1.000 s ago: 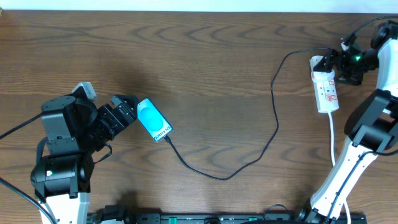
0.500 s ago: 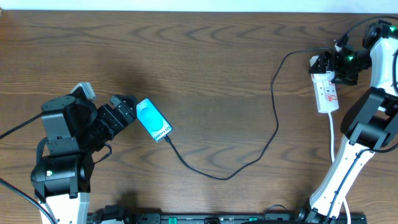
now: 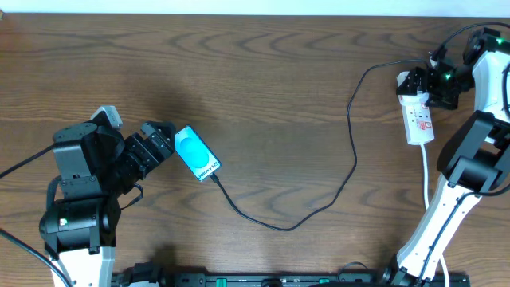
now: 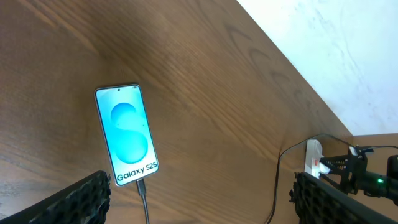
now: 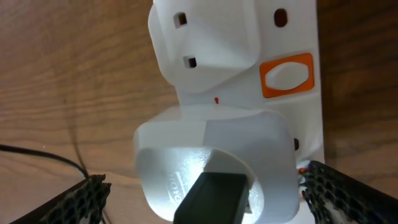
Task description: Plug charger to phone and switch on socket
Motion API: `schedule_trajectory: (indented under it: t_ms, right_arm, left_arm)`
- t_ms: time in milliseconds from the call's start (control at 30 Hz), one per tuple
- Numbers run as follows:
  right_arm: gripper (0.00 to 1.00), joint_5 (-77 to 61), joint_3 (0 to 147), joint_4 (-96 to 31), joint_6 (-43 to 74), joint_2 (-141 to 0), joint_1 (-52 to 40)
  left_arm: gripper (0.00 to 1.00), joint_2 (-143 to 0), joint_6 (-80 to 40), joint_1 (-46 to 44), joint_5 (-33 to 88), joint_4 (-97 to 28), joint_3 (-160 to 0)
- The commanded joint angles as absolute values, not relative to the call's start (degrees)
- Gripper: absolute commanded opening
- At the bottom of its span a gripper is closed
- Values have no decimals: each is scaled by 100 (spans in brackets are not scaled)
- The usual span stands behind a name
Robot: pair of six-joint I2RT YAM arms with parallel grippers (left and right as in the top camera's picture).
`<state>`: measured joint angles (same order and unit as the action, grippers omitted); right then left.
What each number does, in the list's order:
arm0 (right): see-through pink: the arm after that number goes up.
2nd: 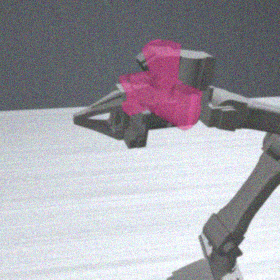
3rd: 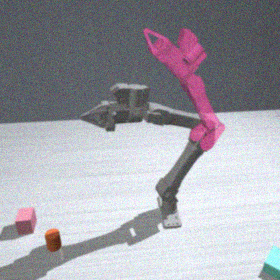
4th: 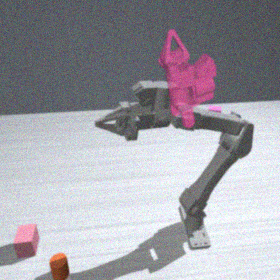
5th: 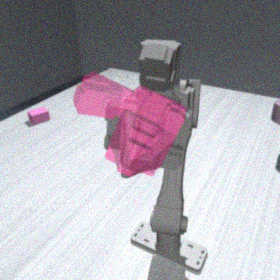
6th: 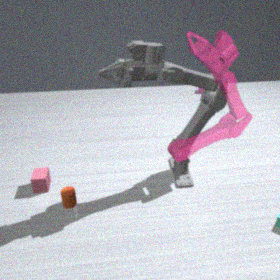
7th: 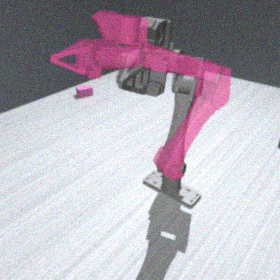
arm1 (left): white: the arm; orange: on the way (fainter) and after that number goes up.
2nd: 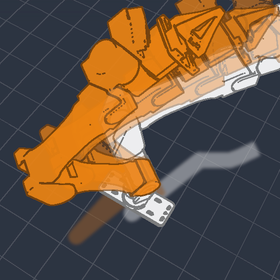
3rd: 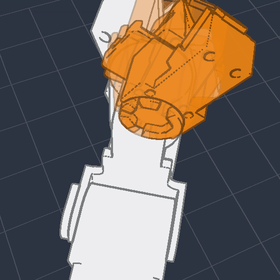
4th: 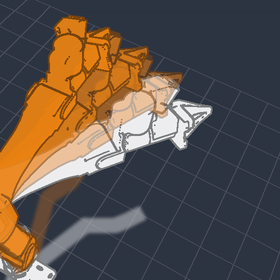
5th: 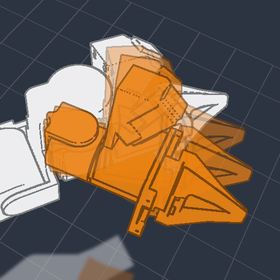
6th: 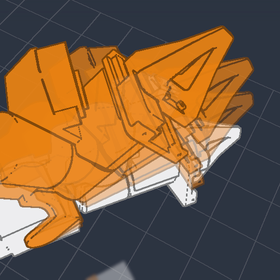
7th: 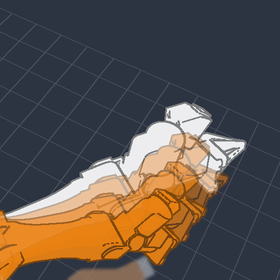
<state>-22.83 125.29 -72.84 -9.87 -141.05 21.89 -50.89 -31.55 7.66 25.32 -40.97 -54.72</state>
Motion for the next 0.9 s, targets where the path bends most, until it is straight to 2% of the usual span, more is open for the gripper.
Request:
schedule_trajectory:
  t_ms: [0, 867]
  right_arm:
    - [99, -2655, 12040, -7249, -816, -14372, 1997]
    - [99, -2773, 12750, -7874, -690, -14370, 1914]
  left_arm:
    - [94, -5085, -3181, 768, 2475, -4112, -5487]
    - [94, -5085, -3181, 768, 2477, -4152, -5487]
